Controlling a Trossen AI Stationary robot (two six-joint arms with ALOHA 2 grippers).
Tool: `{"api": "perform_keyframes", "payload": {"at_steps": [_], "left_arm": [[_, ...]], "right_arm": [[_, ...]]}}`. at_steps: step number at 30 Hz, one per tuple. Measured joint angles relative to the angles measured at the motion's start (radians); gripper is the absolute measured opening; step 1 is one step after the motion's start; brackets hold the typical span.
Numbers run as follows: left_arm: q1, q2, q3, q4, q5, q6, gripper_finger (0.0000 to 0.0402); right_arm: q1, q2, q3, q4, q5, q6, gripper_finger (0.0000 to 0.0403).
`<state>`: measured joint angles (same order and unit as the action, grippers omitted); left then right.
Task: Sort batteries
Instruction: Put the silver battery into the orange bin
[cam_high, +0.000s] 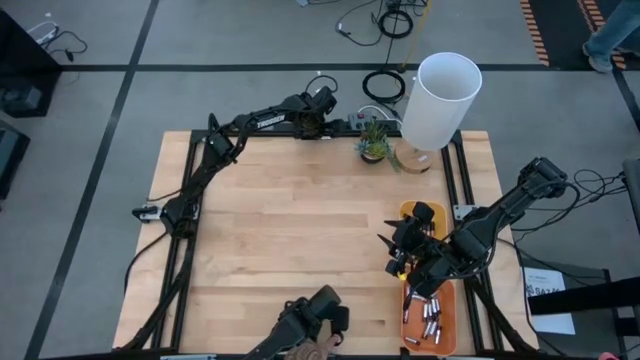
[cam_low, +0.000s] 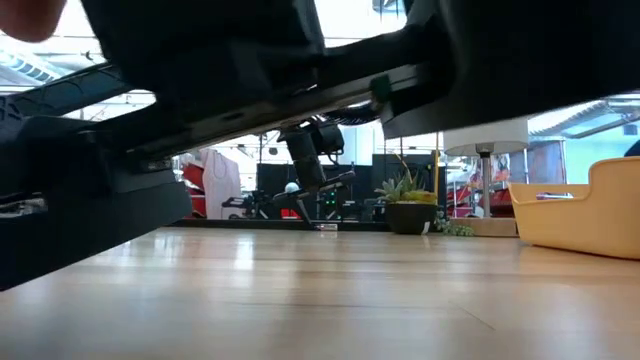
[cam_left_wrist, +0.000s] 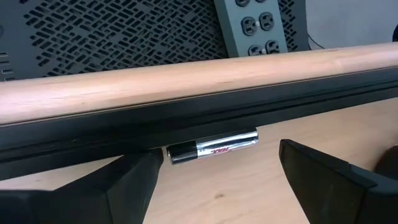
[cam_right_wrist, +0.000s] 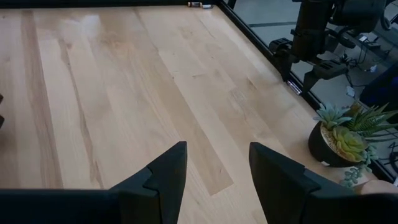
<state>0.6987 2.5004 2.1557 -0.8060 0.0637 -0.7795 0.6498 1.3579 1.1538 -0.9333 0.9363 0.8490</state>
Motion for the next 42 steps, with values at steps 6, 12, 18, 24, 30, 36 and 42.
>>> {"api": "perform_keyframes", "payload": {"at_steps": [6,12,18,24,30,36,42], "left_arm": [[-0.001,0.000,-0.001,0.009,0.002,0.001,0.0341],[-0.002,0.000,-0.001,0.005,-0.024,-0.020,0.0337],[0.002,0.007,-0.001,0.008,-0.034,-0.001,0.0298],[0.007,0.008,0.001,0.015,-0.036,-0.028,0.0273],[0.016,0.008,-0.001,0.013,-0.024,-0.013,0.0271],[0.016,0.008,-0.001,-0.003,-0.025,0.097,0.0271],[0.018,0.012,0.028,-0.055,0.002,0.151,0.0271]], "right_arm": [[0.000,0.000,0.000,0.000,0.000,0.001,0.0167],[0.000,0.000,0.000,0.000,0.000,-0.007,0.0167],[0.000,0.000,0.000,0.000,0.000,-0.027,0.0167],[0.000,0.000,0.000,0.001,0.000,-0.049,0.0167],[0.000,0.000,0.000,0.001,0.000,-0.050,0.0167],[0.000,0.000,0.000,0.001,0.000,-0.050,0.0167],[0.000,0.000,0.000,0.001,0.001,-0.054,0.0167]]}}
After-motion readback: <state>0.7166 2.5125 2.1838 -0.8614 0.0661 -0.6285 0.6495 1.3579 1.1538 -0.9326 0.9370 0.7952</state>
